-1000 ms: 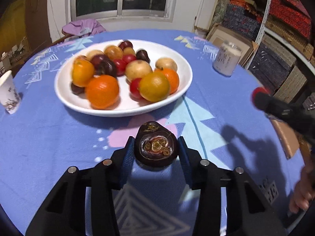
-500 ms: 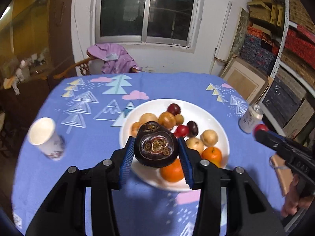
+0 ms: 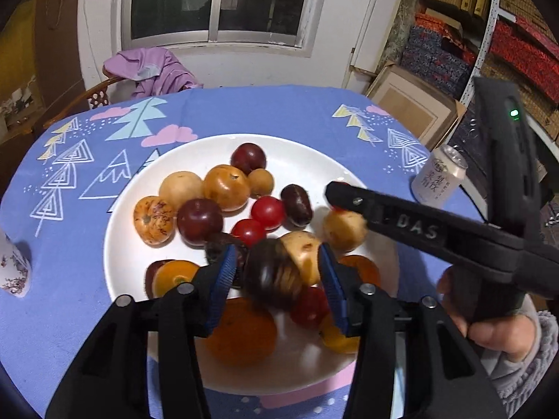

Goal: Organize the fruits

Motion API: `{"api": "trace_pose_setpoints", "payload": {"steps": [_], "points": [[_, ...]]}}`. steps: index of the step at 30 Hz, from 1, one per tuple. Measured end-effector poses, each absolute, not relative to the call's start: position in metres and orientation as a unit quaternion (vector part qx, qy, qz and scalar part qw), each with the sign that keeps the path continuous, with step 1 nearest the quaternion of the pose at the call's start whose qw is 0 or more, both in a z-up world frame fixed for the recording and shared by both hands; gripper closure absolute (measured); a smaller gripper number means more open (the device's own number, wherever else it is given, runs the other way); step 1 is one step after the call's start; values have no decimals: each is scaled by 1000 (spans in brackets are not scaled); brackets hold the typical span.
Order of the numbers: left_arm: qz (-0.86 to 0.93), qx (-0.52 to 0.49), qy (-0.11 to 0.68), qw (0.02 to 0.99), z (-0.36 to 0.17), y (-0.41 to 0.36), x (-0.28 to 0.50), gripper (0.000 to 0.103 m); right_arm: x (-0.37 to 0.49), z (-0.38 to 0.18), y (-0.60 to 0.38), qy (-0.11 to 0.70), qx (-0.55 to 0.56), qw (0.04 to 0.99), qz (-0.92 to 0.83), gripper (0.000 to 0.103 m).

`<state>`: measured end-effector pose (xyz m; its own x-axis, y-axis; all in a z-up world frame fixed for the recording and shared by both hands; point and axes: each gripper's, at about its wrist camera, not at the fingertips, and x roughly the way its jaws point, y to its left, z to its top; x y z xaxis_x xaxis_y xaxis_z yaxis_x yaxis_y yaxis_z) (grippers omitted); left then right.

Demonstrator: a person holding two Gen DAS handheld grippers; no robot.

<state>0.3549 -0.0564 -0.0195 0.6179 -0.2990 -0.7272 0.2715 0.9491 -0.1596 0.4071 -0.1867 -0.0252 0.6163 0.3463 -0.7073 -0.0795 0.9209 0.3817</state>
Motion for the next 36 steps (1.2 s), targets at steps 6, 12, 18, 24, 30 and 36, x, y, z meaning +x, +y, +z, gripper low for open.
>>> {"api": "trace_pose_setpoints", "payload": {"steps": [6,12,18,24,30,36], "points": [[-162,-14,386,908,-6,-54,342,41,390,3,-198,384,179,897,126,59],[-129,-15,334,933,35,-27,305,27,336,73,-191,304,157,928,147,45],[-89,-15,292,952,56,1,239,13,249,112,-171,232,99,953,166,28],[-49,-5,292,955,34,9,183,5,177,71,-170,207,92,967,119,3],[-44,14,339,940,-11,0,176,4,177,16,-161,284,28,956,68,3],[-47,16,346,937,-18,1,181,4,170,14,-152,266,-4,963,48,3]]}}
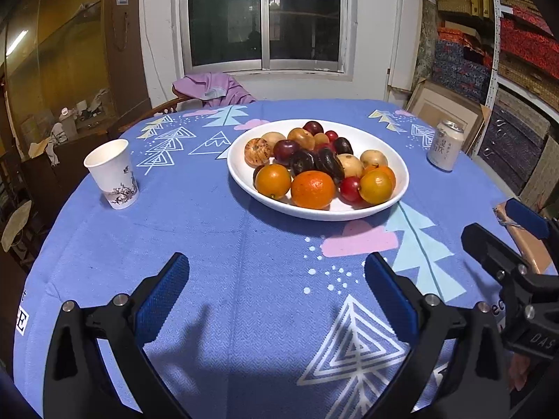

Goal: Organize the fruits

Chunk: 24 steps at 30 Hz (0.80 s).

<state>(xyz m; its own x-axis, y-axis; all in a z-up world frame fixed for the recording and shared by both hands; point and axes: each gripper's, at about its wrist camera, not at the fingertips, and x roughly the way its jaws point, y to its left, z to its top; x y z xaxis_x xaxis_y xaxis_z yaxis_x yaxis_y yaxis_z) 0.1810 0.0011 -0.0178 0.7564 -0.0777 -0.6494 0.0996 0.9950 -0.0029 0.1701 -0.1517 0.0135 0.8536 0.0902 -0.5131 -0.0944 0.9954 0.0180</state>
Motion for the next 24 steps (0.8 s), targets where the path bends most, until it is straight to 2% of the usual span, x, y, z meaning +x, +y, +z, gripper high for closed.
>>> {"api": "trace_pose_setpoints", "payload": {"steps": [13,24], "points": [[-94,-47,350,931,-13,13,191,4,171,5,-142,287,-15,957,43,3],[-48,2,341,939,-11,5,184,4,180,-1,-151,323,21,944,60,3]]}}
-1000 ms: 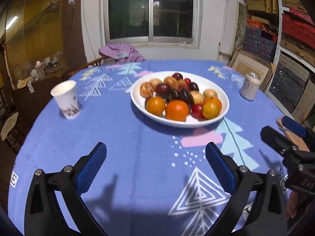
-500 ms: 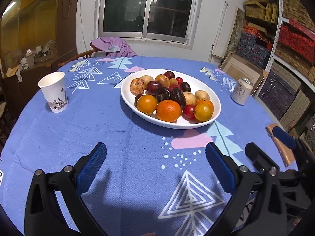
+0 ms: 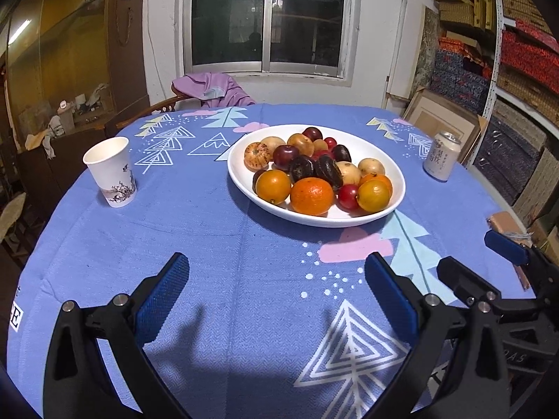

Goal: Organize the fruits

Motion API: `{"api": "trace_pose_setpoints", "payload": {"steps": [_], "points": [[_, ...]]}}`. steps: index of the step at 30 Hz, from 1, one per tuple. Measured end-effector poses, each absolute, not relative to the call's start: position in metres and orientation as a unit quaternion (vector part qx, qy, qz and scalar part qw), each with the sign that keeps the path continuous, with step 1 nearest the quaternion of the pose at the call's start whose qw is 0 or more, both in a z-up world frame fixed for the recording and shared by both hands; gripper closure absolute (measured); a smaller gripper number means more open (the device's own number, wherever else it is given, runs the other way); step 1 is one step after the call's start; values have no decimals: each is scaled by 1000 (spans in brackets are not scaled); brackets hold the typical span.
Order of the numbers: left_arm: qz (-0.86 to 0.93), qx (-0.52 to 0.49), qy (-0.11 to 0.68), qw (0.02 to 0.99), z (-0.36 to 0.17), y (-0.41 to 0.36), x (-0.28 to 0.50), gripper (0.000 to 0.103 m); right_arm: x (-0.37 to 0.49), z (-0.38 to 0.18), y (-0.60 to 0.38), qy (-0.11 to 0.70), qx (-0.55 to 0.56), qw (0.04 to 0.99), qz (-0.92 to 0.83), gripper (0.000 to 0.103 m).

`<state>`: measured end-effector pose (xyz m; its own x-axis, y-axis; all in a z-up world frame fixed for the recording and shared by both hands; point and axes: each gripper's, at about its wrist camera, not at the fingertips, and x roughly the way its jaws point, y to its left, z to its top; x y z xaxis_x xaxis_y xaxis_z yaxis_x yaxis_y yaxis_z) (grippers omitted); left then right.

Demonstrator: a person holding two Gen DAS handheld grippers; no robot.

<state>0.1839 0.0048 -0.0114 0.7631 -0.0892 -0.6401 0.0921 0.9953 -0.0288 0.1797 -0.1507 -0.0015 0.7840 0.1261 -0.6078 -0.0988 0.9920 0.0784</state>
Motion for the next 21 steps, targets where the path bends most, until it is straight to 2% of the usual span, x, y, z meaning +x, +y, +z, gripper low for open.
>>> {"api": "trace_pose_setpoints", "payload": {"steps": [21], "points": [[-30,44,340,939,-14,-6,177,4,182,-3,-155,330,41,941,64,3]]}}
